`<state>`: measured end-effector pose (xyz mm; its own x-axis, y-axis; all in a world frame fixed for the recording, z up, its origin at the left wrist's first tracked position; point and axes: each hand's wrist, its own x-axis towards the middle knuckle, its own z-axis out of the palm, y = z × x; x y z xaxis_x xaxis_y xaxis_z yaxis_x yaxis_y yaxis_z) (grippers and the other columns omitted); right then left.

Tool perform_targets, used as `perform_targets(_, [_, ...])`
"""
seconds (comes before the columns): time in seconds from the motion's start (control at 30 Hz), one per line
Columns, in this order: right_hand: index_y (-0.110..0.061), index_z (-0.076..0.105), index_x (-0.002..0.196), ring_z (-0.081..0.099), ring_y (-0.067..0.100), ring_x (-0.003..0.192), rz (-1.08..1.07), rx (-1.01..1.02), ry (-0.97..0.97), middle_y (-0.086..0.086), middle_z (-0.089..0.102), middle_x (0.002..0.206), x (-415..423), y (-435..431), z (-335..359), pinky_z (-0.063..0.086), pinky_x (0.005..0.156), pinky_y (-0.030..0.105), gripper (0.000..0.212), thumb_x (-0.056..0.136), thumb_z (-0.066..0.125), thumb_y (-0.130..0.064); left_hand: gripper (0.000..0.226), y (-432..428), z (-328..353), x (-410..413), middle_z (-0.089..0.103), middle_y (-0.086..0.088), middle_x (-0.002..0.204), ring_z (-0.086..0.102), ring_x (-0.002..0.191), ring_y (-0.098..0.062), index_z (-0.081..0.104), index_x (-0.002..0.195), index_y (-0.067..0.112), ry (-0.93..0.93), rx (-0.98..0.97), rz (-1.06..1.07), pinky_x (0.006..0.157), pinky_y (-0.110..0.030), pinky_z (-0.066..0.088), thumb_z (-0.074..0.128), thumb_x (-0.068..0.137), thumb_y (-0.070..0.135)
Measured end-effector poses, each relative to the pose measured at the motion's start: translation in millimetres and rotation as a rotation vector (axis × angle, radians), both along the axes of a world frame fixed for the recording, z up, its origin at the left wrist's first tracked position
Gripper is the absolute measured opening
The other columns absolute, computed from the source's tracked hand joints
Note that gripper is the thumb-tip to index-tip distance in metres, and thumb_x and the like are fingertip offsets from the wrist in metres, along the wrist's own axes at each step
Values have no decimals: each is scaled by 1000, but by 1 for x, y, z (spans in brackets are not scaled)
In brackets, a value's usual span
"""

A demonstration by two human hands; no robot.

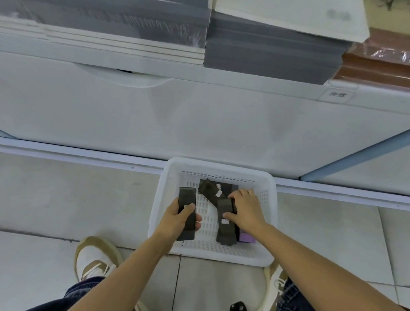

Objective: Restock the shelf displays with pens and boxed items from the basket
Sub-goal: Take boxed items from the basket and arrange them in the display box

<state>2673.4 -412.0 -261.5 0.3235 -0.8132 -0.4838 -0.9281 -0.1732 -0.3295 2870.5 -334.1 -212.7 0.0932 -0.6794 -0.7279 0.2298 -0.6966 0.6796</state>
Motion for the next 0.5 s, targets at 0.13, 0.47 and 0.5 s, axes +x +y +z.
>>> perform_targets(0.13, [-16,58,103,54,18,99,-82,182,-287,-1,55,103,7,-11,9,45,85,33,27,84,73,-29,17,-2,-6,-2,72,-9,87,71,76,-20,52,115,21,-74,5,-51,72,-33,59,54,98,23])
perform_targets(0.47, [-9,62,122,67,18,106,-252,658,-824,6,69,117,25,-36,69,56,87,29,31,92,64,-14,54,-5,7,10,68,-10,117,66,108,-25,50,132,22,161,-49,-84,95,-46,52,62,87,48])
perform_targets(0.5, [-6,61,123,67,19,105,-270,651,-883,9,69,117,31,-37,77,55,87,29,31,93,63,-12,54,-6,13,10,68,-10,119,66,108,-24,53,132,21,257,-69,-113,93,-44,53,63,87,51])
